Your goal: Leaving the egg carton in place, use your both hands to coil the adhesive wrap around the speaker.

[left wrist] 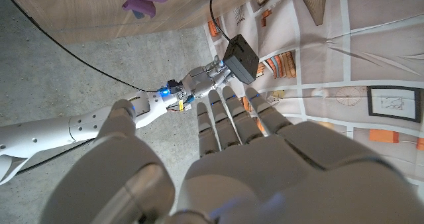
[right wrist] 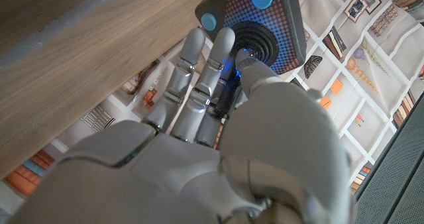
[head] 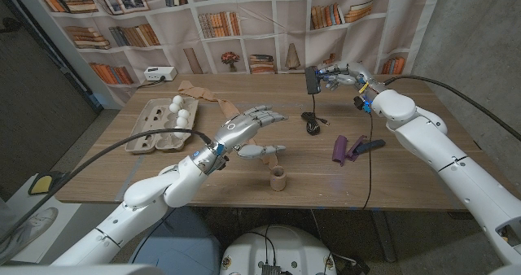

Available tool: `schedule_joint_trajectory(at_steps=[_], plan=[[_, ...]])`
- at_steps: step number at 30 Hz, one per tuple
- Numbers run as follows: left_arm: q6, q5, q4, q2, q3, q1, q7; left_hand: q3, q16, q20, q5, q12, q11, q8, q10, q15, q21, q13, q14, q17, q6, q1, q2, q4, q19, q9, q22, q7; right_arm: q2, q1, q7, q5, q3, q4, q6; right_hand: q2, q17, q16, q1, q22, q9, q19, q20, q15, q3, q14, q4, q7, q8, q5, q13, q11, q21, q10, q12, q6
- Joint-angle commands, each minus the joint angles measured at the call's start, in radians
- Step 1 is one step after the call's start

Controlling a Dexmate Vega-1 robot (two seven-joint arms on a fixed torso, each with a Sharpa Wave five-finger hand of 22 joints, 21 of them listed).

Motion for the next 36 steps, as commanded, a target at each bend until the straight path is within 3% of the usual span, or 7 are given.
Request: schedule_joint_trajectory(at_steps=[1,10,12,22,25,36], plan=[[-0.013,0.056,-0.008,0.006,0.024,-0.012,-0.011,0.003,-0.002,0.006,0.007,-0.004,0.002,0.007,0.001,-0.007,-0.002,0.005,0.006,0.001,-0.002,0.014,0.000,-0.005,-0.007,0.002,0.004,-0.003,-0.001,0.004,0.004,-0.002,0.000,0.008,0.000,0.032,0.002,-0.002,0.023,0.003,0.004,-0.003,-0.093,-0.049,0.040,0.008,0.033,0.005,-0.001,0.005,0.080,0.009,0.006,0.057,0.001,0.009],[-0.020,0.070,-0.012,0.007,0.027,-0.008,-0.011,0.005,-0.002,0.008,0.008,0.001,-0.005,0.020,0.016,-0.014,-0.003,0.010,0.017,0.001,0.019,0.028,0.001,-0.005,-0.010,0.002,0.004,0.000,0.000,0.005,0.009,0.002,0.003,0.012,0.002,0.032,0.002,-0.004,0.023,0.002,0.004,-0.004,-0.093,-0.049,0.041,0.008,0.032,0.003,-0.001,0.005,0.082,0.010,0.009,0.056,-0.002,0.009],[-0.009,0.096,-0.025,0.003,0.031,0.004,-0.003,0.004,-0.003,0.008,0.008,-0.009,0.003,0.016,-0.008,-0.015,-0.003,0.012,0.017,0.001,0.002,0.033,0.000,-0.006,-0.009,0.002,0.004,-0.001,0.000,0.004,0.008,0.003,0.003,0.010,-0.001,0.032,0.002,-0.005,0.023,0.002,0.003,-0.004,-0.092,-0.050,0.041,0.008,0.032,0.003,-0.001,0.005,0.083,0.008,0.009,0.055,-0.002,0.009],[-0.010,0.122,-0.033,0.010,0.032,0.009,-0.013,0.002,-0.002,0.006,0.006,-0.024,-0.014,0.029,-0.046,-0.020,-0.003,0.016,0.032,0.001,0.020,0.041,-0.002,-0.003,-0.009,0.005,0.004,-0.007,-0.001,-0.001,0.003,0.001,0.004,0.001,-0.005,0.031,0.004,-0.005,0.023,0.002,0.003,-0.006,-0.093,-0.050,0.041,0.011,0.031,0.004,-0.001,0.005,0.082,0.009,0.012,0.058,-0.004,0.008],[-0.003,0.152,-0.038,0.009,0.036,0.012,-0.007,0.002,-0.005,0.009,0.006,-0.017,-0.016,0.033,-0.028,-0.027,-0.014,0.019,0.032,0.001,0.027,0.049,-0.001,-0.003,-0.041,0.007,0.004,-0.012,-0.002,-0.004,0.002,0.002,0.006,-0.003,-0.007,0.030,0.004,-0.006,0.024,0.002,0.003,-0.006,-0.093,-0.050,0.042,0.010,0.031,0.003,-0.001,0.005,0.082,0.008,0.013,0.059,-0.005,0.009],[0.002,0.160,-0.056,0.016,0.036,0.019,-0.055,0.010,-0.007,0.020,0.008,-0.019,-0.009,0.018,-0.035,-0.027,-0.009,0.023,0.022,0.002,-0.025,0.099,-0.003,-0.015,-0.041,0.009,0.003,-0.021,-0.008,-0.016,0.000,0.005,0.013,-0.011,-0.004,0.031,0.005,-0.008,0.023,0.002,0.003,-0.008,-0.093,-0.049,0.042,0.012,0.031,0.003,-0.001,0.005,0.085,0.009,0.016,0.057,-0.007,0.009]])
